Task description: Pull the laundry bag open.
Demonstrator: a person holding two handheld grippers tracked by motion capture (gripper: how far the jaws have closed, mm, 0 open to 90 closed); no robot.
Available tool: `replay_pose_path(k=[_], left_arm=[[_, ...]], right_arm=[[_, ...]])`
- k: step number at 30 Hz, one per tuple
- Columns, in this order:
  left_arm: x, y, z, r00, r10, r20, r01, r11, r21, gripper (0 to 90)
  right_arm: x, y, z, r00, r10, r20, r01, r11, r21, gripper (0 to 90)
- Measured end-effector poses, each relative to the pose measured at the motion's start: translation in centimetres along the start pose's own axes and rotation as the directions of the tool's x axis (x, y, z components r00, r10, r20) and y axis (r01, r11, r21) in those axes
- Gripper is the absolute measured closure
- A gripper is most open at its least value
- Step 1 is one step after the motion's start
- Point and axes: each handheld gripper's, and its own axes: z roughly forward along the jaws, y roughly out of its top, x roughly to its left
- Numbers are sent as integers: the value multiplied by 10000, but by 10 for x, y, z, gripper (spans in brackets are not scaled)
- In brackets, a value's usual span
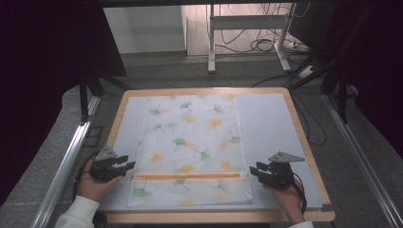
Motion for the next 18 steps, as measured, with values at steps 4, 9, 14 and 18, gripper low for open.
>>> replay_pose_path(k=[4,9,14,18], left_arm=[[3,-2,0,10000,-37,-53,37,10000,37,561],[4,-4,1,10000,-2,-15,3,9999,126,546],[4,-4,1,10000,-13,48,12,10000,93,528],[4,-4,1,9999,-11,102,10,9999,109,516]], right_arm=[[-10,-3,-4,9995,238,224,-236,9997,-118,568],[-15,-5,-6,9985,411,368,-404,9990,-175,544],[-13,-5,-5,9984,394,413,-389,9991,-149,510],[-13,-5,-6,9983,335,483,-323,9992,-248,504]])
